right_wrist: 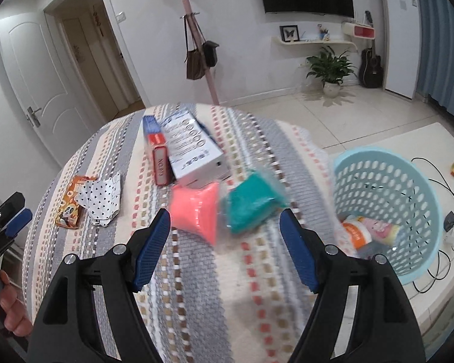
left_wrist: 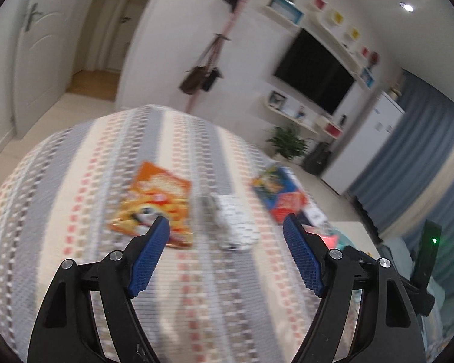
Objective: Collect trash
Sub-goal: 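Grasp the pink bag with the right tool while the left tool grasps the white triangle-print bag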
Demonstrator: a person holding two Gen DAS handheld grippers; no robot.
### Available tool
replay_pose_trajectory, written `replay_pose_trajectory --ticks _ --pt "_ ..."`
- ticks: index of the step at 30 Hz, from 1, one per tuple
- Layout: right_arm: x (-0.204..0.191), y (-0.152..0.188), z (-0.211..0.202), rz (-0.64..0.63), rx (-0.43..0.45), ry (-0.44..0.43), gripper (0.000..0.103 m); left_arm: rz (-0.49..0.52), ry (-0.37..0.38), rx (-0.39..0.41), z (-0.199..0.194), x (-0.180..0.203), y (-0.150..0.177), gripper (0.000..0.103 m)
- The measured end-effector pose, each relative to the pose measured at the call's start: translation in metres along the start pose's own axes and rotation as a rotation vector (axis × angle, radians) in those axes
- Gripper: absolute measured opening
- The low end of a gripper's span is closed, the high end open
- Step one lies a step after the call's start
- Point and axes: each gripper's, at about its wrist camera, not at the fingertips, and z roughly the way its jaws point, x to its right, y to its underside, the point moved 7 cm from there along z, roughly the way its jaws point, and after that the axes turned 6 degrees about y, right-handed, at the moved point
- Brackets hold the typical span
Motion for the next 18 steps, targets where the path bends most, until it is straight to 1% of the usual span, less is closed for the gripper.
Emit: replay_pose_trajectory --ticks 2,4,6,9,11,12,14,16,18 --pt "-0.003 0.0 0.002 -0.001 0.013 0.019 0.071 -0.023 -0.011 0.0 -0.002 -0.013 -0.002 0.076" --pt "-0.002 -0.001 0.004 0.003 0.031 0.043 0.071 -0.03 -0.01 -0.007 -0.002 -0.018 -0.002 0.076" --pt "0.005 -0.001 0.003 0.022 0.039 0.068 0.071 -0.012 0.002 -0.024 0.002 -0.014 -0.001 0.076" --pt "0.023 -0.005 0.001 0.065 0.056 0.094 0.07 0.035 0.034 -0.069 0.018 0.003 0.001 0.076" --pt "0.033 -0.006 0.002 0.082 0.042 0.113 0.068 0.067 0.05 -0.097 0.03 0.016 0.006 0.076" --pt "0.04 -0.006 0.004 0.093 0.028 0.11 0.067 0.09 0.061 -0.114 0.035 0.023 0.008 0.076" --pt "0.048 -0.006 0.007 0.102 0.013 0.115 0.063 0.122 0.054 -0.122 0.044 0.03 0.011 0.076" --pt "0.054 -0.004 0.012 0.102 -0.004 0.124 0.062 0.125 0.046 -0.133 0.051 0.029 0.013 0.076" --pt "0.053 -0.003 0.014 0.104 -0.018 0.105 0.062 0.105 0.032 -0.138 0.054 0.021 0.013 0.076"
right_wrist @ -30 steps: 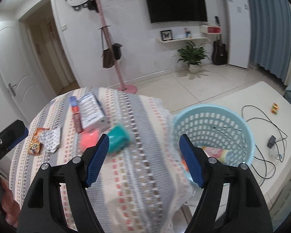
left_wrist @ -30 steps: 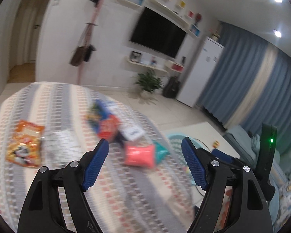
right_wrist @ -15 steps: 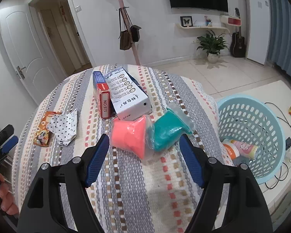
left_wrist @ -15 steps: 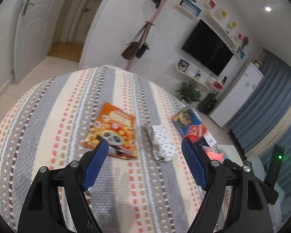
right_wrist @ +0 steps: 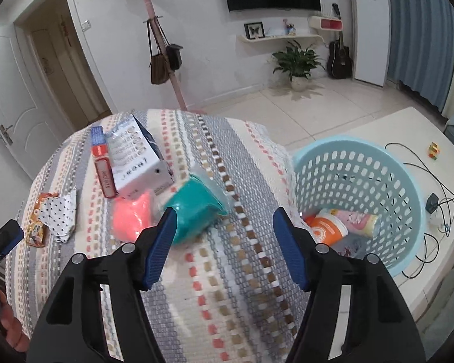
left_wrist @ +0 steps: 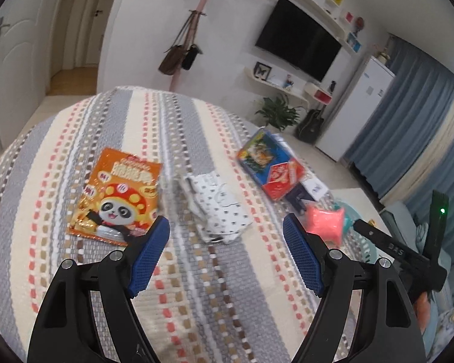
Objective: Collect trash
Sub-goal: 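Grasp the pink bag with the right tool while the left tool grasps the white triangle-print bag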
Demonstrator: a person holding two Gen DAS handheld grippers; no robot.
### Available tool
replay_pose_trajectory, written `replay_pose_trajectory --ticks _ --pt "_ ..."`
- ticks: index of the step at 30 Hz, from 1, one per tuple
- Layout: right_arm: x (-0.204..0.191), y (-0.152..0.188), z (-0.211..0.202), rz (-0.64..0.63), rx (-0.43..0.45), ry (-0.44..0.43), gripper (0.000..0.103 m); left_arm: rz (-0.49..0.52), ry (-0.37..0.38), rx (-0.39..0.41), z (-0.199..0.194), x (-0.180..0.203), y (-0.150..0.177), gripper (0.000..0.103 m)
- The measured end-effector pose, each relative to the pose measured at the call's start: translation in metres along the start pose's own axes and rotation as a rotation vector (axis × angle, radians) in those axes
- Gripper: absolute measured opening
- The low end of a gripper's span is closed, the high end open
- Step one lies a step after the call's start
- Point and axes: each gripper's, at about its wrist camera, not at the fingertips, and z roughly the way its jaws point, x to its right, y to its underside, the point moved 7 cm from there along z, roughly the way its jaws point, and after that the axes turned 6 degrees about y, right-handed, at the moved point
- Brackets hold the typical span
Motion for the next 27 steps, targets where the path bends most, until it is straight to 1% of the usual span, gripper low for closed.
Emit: replay_pose_trajectory --ticks 3,5,7,9,10,12,13,14,15,17,19,20,21,23,25,27 --pt "-0.017 -0.002 -0.008 -0.04 0.029 -0.055 0.062 -0.038 -0.015 0.002 -0.002 -0.013 0.003 0.076" --pt "-0.033 -0.002 -0.012 -0.091 0.045 -0.064 0.062 -0.051 -0.051 0.011 -0.006 -0.028 0.003 0.076" --pt "-0.05 -0.002 -0.008 -0.139 0.03 -0.073 0.064 -0.063 -0.089 0.019 -0.011 -0.041 0.001 0.076" --pt "-0.059 -0.002 0.0 -0.156 0.009 -0.082 0.069 -0.078 -0.126 0.024 -0.016 -0.054 -0.001 0.076" --pt "-0.062 -0.002 0.005 -0.167 -0.001 -0.076 0.069 -0.086 -0.154 0.023 -0.017 -0.063 -0.002 0.076" --pt "-0.072 -0.002 0.01 -0.209 -0.002 -0.063 0.069 -0.089 -0.182 0.001 -0.015 -0.073 -0.005 0.076" --pt "-0.076 -0.002 0.01 -0.229 0.005 -0.062 0.069 -0.086 -0.184 -0.029 -0.011 -0.076 -0.004 0.082" --pt "-0.081 -0.001 0.01 -0.244 0.006 -0.072 0.069 -0.082 -0.189 -0.06 -0.005 -0.08 -0.004 0.083" --pt "-0.086 0.001 0.01 -0.258 0.002 -0.092 0.069 -0.079 -0.198 -0.072 -0.002 -0.082 -0.004 0.083" --pt "-0.094 0.004 0.01 -0.281 0.002 -0.101 0.068 -0.057 -0.217 -0.076 0.003 -0.083 -0.002 0.083" --pt "-0.105 0.009 0.012 -0.317 -0.004 -0.102 0.062 -0.016 -0.241 -0.071 0.006 -0.081 -0.001 0.085" --pt "-0.11 0.013 0.014 -0.333 -0.014 -0.107 0.054 -0.001 -0.249 -0.072 0.007 -0.079 -0.002 0.085" --pt "-0.113 0.016 0.016 -0.339 -0.021 -0.114 0.05 0.015 -0.258 -0.073 0.007 -0.078 -0.002 0.085" --pt "-0.12 0.019 0.017 -0.344 -0.028 -0.138 0.046 0.028 -0.268 -0.073 0.009 -0.077 -0.001 0.085" --pt "-0.128 0.023 0.017 -0.339 -0.045 -0.182 0.035 0.04 -0.271 -0.079 0.009 -0.074 0.0 0.085" --pt "-0.135 0.027 0.019 -0.345 -0.054 -0.192 0.03 0.055 -0.277 -0.088 0.01 -0.072 0.0 0.085"
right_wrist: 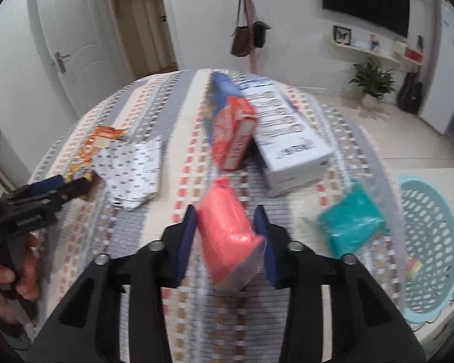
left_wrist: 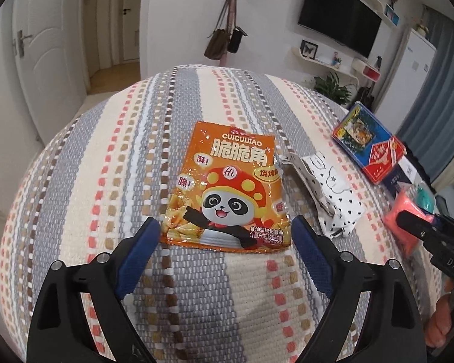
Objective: Collect trash
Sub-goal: 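Grasp the pink bag with the right tool while the left tool grasps the white triangle-print bag, then carry both bags over the blue basket and open both tools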
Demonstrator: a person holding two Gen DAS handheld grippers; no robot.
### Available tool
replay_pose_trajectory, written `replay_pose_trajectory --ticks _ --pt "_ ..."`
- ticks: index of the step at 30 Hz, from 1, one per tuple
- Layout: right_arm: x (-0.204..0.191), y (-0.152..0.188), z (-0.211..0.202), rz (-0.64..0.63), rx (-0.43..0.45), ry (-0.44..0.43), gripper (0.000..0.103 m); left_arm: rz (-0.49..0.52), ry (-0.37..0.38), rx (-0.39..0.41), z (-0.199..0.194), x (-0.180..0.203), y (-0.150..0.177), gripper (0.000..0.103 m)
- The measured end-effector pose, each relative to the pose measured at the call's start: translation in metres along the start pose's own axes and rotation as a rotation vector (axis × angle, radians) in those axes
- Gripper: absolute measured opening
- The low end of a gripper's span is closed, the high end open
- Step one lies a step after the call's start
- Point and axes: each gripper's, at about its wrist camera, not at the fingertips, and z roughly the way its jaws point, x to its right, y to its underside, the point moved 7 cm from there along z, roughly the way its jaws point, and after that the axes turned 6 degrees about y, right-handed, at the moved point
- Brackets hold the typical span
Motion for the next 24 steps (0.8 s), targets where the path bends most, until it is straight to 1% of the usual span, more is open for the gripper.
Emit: replay_pose_trajectory --ticks 2,3,5,6,8,9,11,13,16,18,19,20,21,22,23,24 --pt "-0.004 0.003 0.0 -0.022 0.001 0.024 0.026 0.008 -0.015 0.001 0.0 0.001 0.0 0.083" --pt "-0.006 0.003 -0.001 -0.026 0.008 0.029 0.026 0.008 -0.021 0.004 -0.001 0.001 0.0 0.081" --pt "-0.005 0.004 -0.004 -0.023 0.016 0.029 0.025 0.0 -0.028 0.017 -0.006 0.0 0.001 0.067" --pt "-0.004 0.004 -0.005 -0.014 0.02 0.027 0.025 -0.005 -0.026 0.021 -0.007 -0.001 0.002 0.064" --pt "-0.001 0.004 -0.007 0.003 0.025 0.023 0.025 -0.016 -0.015 0.031 -0.01 -0.003 0.002 0.04" --pt "0.001 0.004 -0.008 0.01 0.025 0.019 0.025 -0.029 -0.001 0.036 -0.011 -0.003 0.003 0.035" --pt "0.007 0.004 -0.008 0.032 0.015 -0.001 0.025 -0.053 0.048 0.038 -0.012 -0.004 0.004 0.011" --pt "0.012 0.006 -0.01 0.048 0.014 -0.003 0.025 -0.064 0.086 0.031 -0.011 -0.003 0.004 0.005" --pt "0.013 0.007 -0.015 0.045 0.025 -0.003 0.025 -0.067 0.118 0.035 -0.014 0.003 0.005 0.005" --pt "0.012 0.008 -0.015 0.034 0.025 0.002 0.025 -0.065 0.128 0.051 -0.019 0.006 0.006 0.007" --pt "0.011 0.007 -0.014 0.032 0.024 0.004 0.025 -0.052 0.133 0.063 -0.024 0.01 0.005 0.015" --pt "0.011 0.007 -0.014 0.03 0.024 0.007 0.025 -0.039 0.141 0.071 -0.028 0.015 0.004 0.027" --pt "0.011 0.007 -0.013 0.027 0.025 0.011 0.025 -0.031 0.153 0.075 -0.03 0.02 0.004 0.033" --pt "0.009 0.005 -0.012 0.024 0.027 0.014 0.025 -0.025 0.184 0.082 -0.034 0.027 0.002 0.045" --pt "0.009 0.005 -0.013 0.022 0.032 0.014 0.025 -0.023 0.21 0.086 -0.036 0.032 0.0 0.048" --pt "0.009 0.005 -0.013 0.022 0.032 0.014 0.025 -0.022 0.242 0.083 -0.035 0.039 -0.002 0.048"
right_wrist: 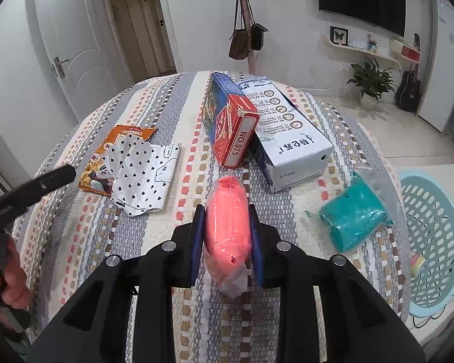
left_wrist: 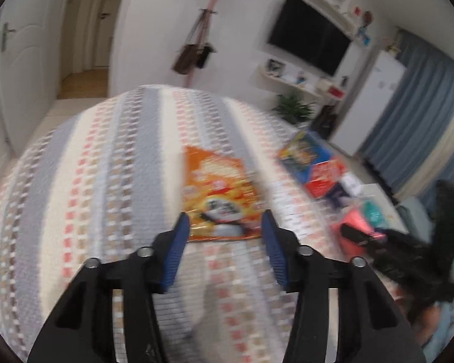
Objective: Collect trash
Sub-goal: 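Carry both bags over the blue basket and open both tools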
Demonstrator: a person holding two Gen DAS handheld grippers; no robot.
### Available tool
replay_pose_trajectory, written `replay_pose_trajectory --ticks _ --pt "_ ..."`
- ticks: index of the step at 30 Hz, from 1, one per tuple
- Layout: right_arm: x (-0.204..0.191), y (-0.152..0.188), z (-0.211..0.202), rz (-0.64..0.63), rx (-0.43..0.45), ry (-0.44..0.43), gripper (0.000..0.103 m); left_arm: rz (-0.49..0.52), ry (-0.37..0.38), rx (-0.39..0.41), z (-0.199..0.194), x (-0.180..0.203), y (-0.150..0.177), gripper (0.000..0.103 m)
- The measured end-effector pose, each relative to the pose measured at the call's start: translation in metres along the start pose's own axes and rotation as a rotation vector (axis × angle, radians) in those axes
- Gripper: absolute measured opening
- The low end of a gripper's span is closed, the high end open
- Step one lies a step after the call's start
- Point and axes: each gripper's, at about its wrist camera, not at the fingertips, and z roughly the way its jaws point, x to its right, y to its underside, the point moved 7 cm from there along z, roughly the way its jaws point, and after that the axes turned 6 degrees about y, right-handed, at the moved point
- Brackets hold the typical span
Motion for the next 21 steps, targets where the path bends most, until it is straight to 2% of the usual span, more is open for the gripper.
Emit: replay_pose_trajectory --ticks 3,7,9,11,12,15,21 --pt "-0.003 -0.001 -0.003 0.008 0.021 -0.008 0.025 0.002 0.058 -0.056 0.018 0.016 -0.001 0.048" --pt "0.0 -0.001 -0.007 0.024 0.038 -0.026 0.025 -0.011 0.053 -0.122 0.051 0.023 0.002 0.048" --pt "0.001 -0.002 -0.009 0.025 0.046 -0.035 0.025 -0.025 0.059 -0.135 0.064 0.023 0.001 0.039" --pt "0.0 -0.002 -0.011 0.02 0.052 -0.037 0.025 -0.017 0.05 -0.154 0.073 0.026 0.002 0.02" --pt "-0.001 -0.002 -0.011 0.016 0.055 -0.038 0.025 -0.006 0.043 -0.158 0.075 0.029 0.002 0.016" --pt "-0.002 -0.002 -0.014 0.008 0.068 -0.04 0.025 0.015 0.026 -0.15 0.076 0.036 0.002 0.007" --pt "0.002 -0.004 -0.02 0.032 0.098 -0.048 0.024 0.059 0.04 -0.087 0.058 0.056 -0.007 0.005"
